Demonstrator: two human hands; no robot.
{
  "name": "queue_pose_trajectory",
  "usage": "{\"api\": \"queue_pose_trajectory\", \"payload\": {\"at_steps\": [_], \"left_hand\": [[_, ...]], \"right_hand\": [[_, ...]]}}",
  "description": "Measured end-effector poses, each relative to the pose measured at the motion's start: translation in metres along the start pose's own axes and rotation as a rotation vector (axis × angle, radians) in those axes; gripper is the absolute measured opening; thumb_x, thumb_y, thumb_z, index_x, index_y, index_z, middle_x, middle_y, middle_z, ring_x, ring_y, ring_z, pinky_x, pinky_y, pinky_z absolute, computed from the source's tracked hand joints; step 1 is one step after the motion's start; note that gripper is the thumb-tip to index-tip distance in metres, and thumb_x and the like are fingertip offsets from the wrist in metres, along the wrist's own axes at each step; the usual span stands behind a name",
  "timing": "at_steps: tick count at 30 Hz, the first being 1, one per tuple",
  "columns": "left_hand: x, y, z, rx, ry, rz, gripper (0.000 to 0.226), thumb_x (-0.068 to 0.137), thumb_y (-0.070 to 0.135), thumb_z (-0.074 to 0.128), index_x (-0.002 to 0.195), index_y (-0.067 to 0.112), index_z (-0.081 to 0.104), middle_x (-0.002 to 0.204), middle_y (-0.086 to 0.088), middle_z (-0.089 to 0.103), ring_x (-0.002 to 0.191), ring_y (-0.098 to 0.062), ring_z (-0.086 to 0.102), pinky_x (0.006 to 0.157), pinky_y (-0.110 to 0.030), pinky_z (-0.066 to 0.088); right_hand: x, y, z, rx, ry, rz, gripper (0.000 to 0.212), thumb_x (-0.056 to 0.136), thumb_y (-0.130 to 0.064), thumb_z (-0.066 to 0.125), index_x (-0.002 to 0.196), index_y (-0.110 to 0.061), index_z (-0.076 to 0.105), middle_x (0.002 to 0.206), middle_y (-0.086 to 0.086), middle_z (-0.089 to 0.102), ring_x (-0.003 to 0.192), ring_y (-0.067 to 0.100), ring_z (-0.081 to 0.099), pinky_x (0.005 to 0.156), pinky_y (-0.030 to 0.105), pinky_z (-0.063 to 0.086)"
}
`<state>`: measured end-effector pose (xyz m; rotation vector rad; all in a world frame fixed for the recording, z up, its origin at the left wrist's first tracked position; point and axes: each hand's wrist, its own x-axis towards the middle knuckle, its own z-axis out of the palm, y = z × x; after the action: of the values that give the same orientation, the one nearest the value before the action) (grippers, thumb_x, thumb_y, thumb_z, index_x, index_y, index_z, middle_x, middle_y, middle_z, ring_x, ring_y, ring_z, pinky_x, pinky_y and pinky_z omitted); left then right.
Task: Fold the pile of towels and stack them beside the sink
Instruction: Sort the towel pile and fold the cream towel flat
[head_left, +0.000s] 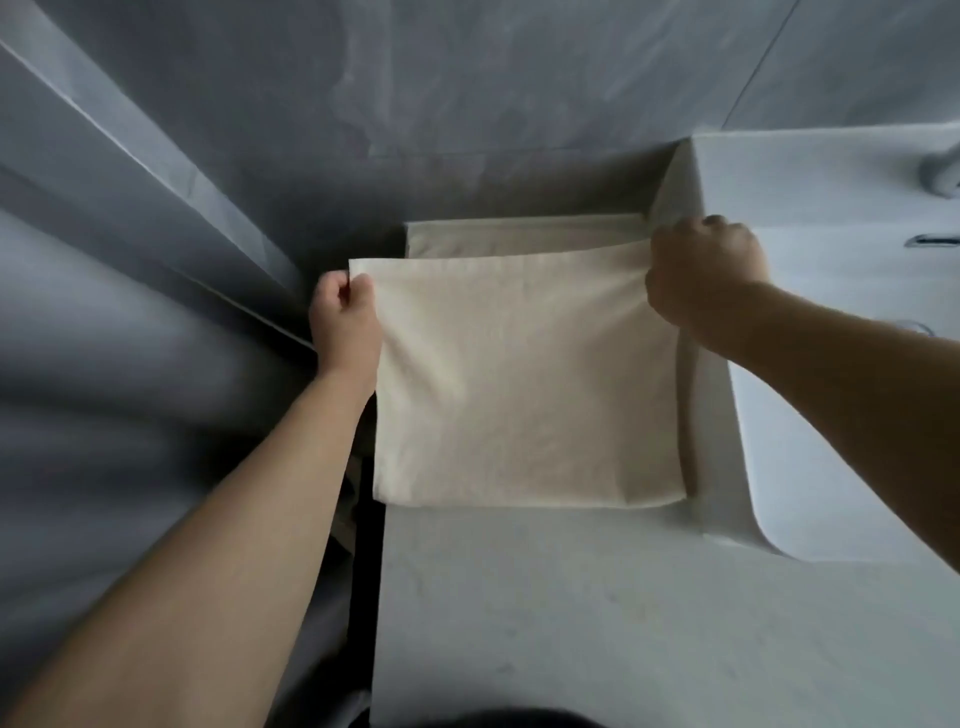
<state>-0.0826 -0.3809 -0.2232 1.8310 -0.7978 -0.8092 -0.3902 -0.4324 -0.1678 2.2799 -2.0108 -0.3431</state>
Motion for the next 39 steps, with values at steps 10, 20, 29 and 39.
{"api": "queue_pose_trajectory", "payload": {"at_steps": [10,20,29,39], "left_hand": [[0.087,-0.016,0.098,0.177,0.025,-0.06,0.014,0.102,0.019,0.043,0.094,0.01,0.047,0.078,0.005,0.048,0.066,-0.009,0.044,0.057,-0.024,0.034],[0.1,-0.036,0.114,0.453,0.061,0.09,0.019,0.103,0.018,0.045,0.103,0.001,0.054,0.098,-0.016,0.063,0.093,-0.033,0.06,0.067,-0.023,0.031],[0.108,-0.032,0.118,0.459,0.086,0.138,0.022,0.098,0.015,0.048,0.11,-0.003,0.054,0.115,-0.022,0.06,0.108,-0.035,0.057,0.092,-0.036,0.04],[0.121,-0.032,0.119,0.6,-0.014,0.085,0.024,0.093,0.014,0.054,0.112,0.0,0.058,0.128,-0.017,0.054,0.119,-0.035,0.048,0.096,-0.032,0.036]], "right_hand": [[0.116,-0.023,0.04,0.326,-0.196,0.338,0.034,0.096,-0.012,0.042,0.124,0.0,0.058,0.126,0.021,0.056,0.116,0.038,0.053,0.092,0.042,0.046],[0.13,-0.004,0.076,-0.652,-0.206,-0.126,0.048,0.094,-0.031,0.039,0.138,-0.013,0.05,0.139,0.011,0.041,0.127,0.03,0.036,0.106,0.035,0.026],[0.139,-0.026,0.08,-0.093,-0.338,0.085,0.048,0.097,-0.006,0.035,0.144,0.003,0.032,0.134,0.024,0.052,0.12,0.04,0.053,0.085,0.046,0.048],[0.132,-0.016,0.1,0.005,-0.248,-0.07,0.038,0.094,-0.009,0.042,0.129,0.004,0.046,0.133,0.023,0.041,0.12,0.04,0.044,0.097,0.045,0.043]]}}
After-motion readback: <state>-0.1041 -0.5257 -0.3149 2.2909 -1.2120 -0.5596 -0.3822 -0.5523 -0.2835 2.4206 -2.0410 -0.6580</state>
